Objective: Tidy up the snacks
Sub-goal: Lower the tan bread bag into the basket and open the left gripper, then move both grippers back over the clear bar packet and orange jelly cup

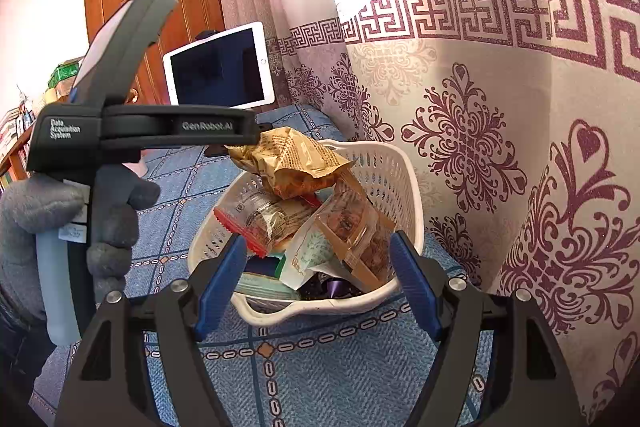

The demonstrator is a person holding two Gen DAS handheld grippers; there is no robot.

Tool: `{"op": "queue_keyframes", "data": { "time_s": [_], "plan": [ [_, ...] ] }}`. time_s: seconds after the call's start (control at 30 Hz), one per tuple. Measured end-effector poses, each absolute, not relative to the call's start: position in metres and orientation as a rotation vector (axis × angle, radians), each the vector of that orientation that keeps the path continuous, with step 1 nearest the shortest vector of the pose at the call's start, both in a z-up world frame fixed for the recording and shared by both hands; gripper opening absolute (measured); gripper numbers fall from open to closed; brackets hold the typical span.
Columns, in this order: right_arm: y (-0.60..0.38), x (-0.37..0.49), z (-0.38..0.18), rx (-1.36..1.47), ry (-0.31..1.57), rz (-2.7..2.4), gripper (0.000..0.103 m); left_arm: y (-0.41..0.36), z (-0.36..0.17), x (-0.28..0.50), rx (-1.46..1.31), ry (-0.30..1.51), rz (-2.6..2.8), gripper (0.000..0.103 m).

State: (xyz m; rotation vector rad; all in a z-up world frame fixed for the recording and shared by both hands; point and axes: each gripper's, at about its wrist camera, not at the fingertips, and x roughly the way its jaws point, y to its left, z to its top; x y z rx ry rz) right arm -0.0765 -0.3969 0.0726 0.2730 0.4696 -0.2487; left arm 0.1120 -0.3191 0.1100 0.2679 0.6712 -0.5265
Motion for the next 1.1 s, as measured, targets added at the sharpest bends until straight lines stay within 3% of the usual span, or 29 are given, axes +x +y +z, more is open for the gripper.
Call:
{"op": "queue_keyframes", "data": {
  "time_s": [0.43,1.1],
  "plan": [
    [-0.396,-0.080,0.074,0.277,0.467,-0.255,0.074,-0.352,0.088,0.096,0.332,0.706,-0.584,0.098],
    [-0.369,-0.089,0.096,0.243,0.428,-0.214,0.074,-0.276,0.121,0.061,0.205,0.665,-0.549,0.098]
  ]
}}
